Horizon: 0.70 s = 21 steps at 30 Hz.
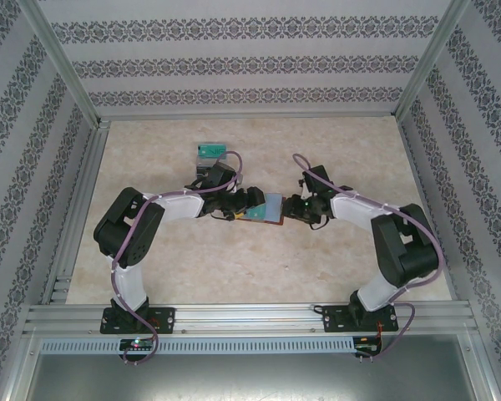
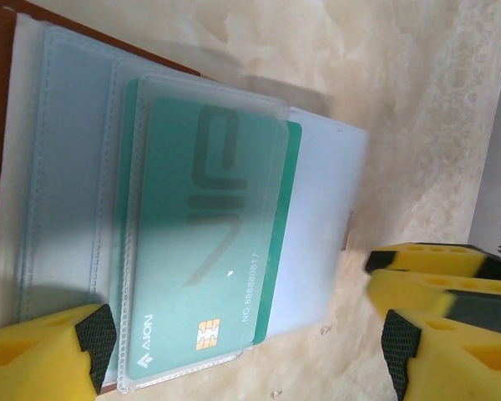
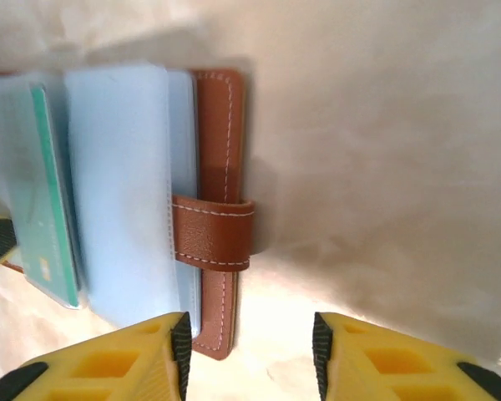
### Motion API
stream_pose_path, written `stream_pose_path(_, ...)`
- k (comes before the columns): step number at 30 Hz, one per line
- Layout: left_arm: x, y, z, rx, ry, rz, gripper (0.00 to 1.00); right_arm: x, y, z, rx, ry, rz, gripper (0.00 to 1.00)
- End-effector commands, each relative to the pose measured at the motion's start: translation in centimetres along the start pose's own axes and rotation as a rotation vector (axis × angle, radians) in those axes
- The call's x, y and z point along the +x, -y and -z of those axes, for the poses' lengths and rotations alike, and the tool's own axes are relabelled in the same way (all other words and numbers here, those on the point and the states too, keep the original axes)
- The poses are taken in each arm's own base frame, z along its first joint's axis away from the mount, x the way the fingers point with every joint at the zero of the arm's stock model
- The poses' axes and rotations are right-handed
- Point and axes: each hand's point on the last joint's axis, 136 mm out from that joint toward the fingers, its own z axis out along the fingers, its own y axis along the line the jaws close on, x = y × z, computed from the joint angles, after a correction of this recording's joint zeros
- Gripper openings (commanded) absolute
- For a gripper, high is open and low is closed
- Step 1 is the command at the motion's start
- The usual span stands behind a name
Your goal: Take the credit cards out of the card holder
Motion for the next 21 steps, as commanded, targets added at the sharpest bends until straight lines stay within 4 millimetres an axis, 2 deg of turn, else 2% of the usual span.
stream_pose_path(1,0.9,-2.1,-0.6,-0.077,-0.029,0.017,0.86,-1.3,-1.6,2.1,-0.043,0.075,0.009,0.37)
stream_pose_path(5,0.9,-2.1,-0.6,-0.075,-0.026,0.019,0.84,-1.8,-4.4,2.5,-0.147,0.064,0.016,0.26)
stream_pose_path(9,0.9,-2.2,-0.6,-0.078,-0.027,0.022,0.81,-1.6,-6.3,1.0,-0.23,-0.008,-0.012,0.15)
stream_pose_path(16,1.0,-2.4,-0.6,-0.076,-0.025,0.03,0.79,-1.6,-7.4,-1.5,-0.322,-0.069,-0.076,0.12)
stream_pose_path(21,0.9,-2.3,-0.6,-0.071,-0.024,0.03,0.79,-1.4,-7.3,-2.6,-0.339,-0.091,-0.102,0.18)
